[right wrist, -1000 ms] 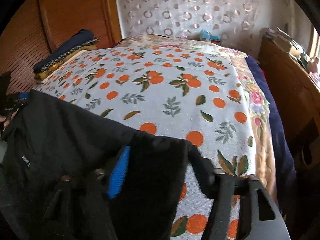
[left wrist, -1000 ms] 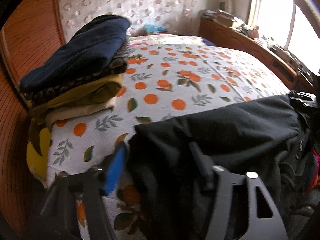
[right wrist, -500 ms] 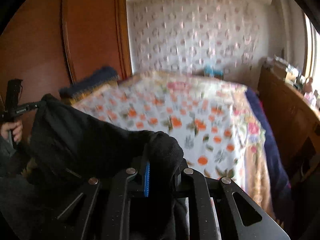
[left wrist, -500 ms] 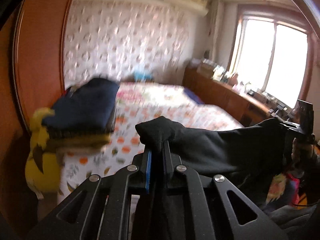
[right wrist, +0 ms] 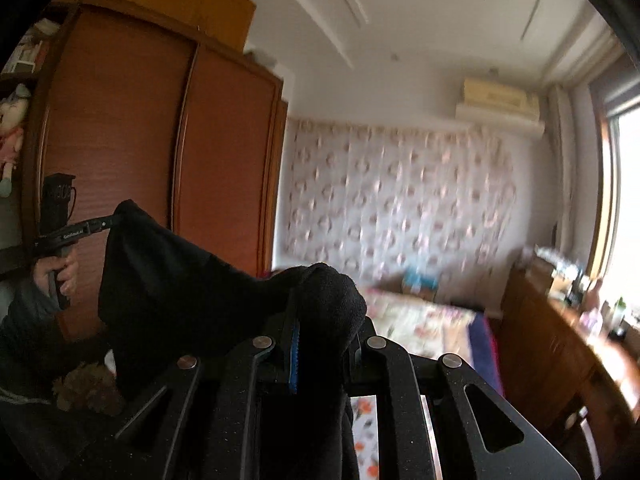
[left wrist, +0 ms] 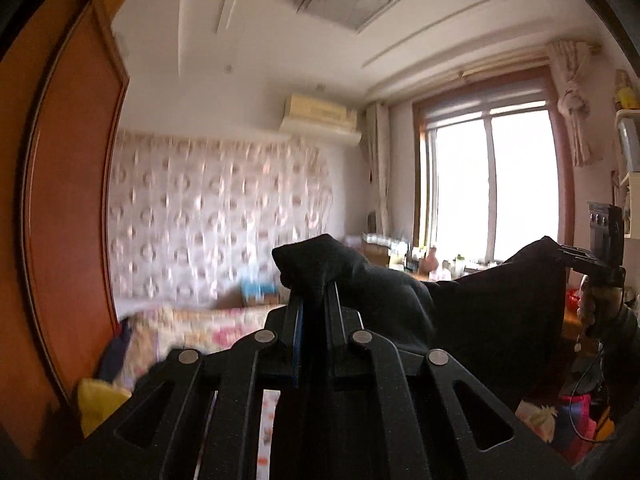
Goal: Fold small clothes
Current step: 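Close the left tool on the shirt edge while the right tool grips beside it, lifting high, then lower the held shirt onto the bedspread and open both tools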
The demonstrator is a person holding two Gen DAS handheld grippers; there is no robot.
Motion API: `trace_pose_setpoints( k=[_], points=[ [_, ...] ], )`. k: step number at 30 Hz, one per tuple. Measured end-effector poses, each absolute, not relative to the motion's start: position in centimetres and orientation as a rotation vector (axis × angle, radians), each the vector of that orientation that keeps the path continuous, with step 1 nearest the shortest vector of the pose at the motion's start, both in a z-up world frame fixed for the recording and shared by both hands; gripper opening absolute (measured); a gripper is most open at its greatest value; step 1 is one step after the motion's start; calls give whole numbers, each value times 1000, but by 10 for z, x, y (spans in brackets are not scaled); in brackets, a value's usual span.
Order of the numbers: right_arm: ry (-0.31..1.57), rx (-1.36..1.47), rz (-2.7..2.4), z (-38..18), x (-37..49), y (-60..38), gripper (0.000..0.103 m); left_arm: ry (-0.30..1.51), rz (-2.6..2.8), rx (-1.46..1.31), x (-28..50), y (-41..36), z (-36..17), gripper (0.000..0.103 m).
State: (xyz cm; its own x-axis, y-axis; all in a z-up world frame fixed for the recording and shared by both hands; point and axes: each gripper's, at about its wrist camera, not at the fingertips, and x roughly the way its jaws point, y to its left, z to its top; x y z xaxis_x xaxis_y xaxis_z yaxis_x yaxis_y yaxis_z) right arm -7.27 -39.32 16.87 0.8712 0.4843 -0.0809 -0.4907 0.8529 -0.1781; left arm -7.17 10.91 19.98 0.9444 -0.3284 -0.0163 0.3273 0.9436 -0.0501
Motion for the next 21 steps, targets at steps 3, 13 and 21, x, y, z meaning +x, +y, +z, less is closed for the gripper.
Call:
trace_pose_setpoints(
  k=[3, 13, 21],
  points=[
    [-25, -218, 485, 196, -91, -399, 14, -27, -321, -24, -79, 110, 221, 9],
    [-79, -250, 437, 209, -113, -390, 14, -74, -301, 2, -83, 116, 241, 9],
    [39, -281, 385, 182, -37, -357, 14, 55, -244, 9, -7, 100, 201, 9]
  ],
)
